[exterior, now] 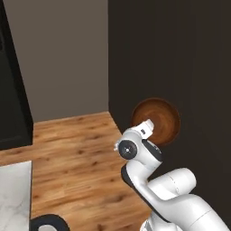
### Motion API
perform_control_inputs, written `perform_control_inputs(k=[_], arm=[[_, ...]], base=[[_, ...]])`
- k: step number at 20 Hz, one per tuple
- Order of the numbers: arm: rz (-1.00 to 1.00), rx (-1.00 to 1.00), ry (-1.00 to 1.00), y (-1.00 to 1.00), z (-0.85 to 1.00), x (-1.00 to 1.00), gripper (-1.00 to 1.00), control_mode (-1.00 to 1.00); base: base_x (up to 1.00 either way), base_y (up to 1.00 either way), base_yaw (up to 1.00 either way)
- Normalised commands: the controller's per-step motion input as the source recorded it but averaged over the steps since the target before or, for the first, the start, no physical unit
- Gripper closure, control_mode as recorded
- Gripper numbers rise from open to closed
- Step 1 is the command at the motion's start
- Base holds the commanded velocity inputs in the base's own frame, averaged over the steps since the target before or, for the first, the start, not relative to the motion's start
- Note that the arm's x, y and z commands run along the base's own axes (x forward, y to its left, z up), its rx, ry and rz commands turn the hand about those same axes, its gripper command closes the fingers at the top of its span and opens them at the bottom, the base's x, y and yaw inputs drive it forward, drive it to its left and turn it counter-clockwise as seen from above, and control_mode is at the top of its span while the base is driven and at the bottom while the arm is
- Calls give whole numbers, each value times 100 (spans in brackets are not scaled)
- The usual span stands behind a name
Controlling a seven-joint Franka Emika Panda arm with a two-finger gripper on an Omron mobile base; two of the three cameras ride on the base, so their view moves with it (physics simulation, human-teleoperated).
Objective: Open the cabinet. Pick the bowls from the counter and place them in the cabinet. Then close the cabinet.
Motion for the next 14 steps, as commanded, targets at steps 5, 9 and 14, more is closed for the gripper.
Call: perform_control_inputs(k=[5,9,14], arm=[[0,0,0,0,0,0,100,100],[0,0,0,0,0,0,100,100],[0,0,0,0,0,0,100,100]], base=[[100,6,14],[100,2,14],[100,0,14]])
